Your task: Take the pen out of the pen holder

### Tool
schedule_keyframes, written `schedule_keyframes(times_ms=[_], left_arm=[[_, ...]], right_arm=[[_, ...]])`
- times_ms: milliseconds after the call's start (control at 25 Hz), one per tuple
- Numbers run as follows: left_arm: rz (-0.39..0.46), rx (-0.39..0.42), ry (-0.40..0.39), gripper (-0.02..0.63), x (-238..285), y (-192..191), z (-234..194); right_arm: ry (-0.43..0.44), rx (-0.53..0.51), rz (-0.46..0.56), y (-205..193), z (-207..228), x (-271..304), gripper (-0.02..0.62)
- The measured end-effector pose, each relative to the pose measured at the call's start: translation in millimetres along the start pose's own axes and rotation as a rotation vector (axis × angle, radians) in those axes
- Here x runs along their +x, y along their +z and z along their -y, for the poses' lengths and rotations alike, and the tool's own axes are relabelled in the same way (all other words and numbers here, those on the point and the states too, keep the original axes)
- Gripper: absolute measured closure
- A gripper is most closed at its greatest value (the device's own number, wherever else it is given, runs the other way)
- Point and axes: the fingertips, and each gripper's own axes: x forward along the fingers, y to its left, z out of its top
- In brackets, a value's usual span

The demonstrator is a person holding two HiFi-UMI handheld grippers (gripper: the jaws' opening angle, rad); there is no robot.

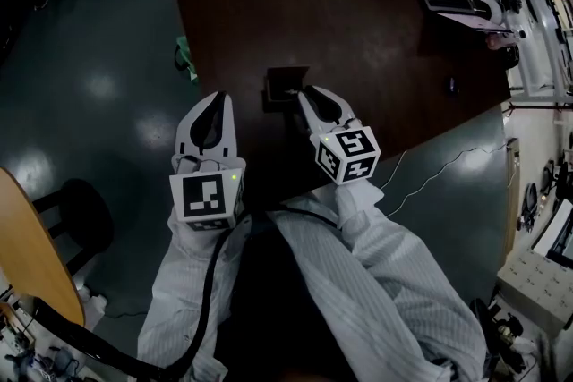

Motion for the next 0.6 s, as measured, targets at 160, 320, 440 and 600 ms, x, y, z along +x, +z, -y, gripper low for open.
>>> schedule_keyframes(times_ms=[160, 320, 440, 600], left_arm=[[0.029, 0.015, -0.013, 0.601, -5.8, 18.7, 3.5], [0.073, 0.019, -0.012, 0.601, -12.3, 35.9, 2.6], [0.1, 0.021, -0.011, 0.601, -19.9, 49.8, 0.4], [0.136, 0.0, -0.029, 0.601, -31.9, 65.7, -1.1]], right_arm=[[0.025, -0.017, 0.057, 30.6, -9.4, -7.9, 0.532], [0.081, -0.033, 0.115, 63.1, -28.0, -23.6, 0.532], [0.113, -0.048, 0.17, 89.3, -45.5, -41.1, 0.532], [0.144, -0.062, 0.237, 118.5, -69.2, -65.1, 0.532]])
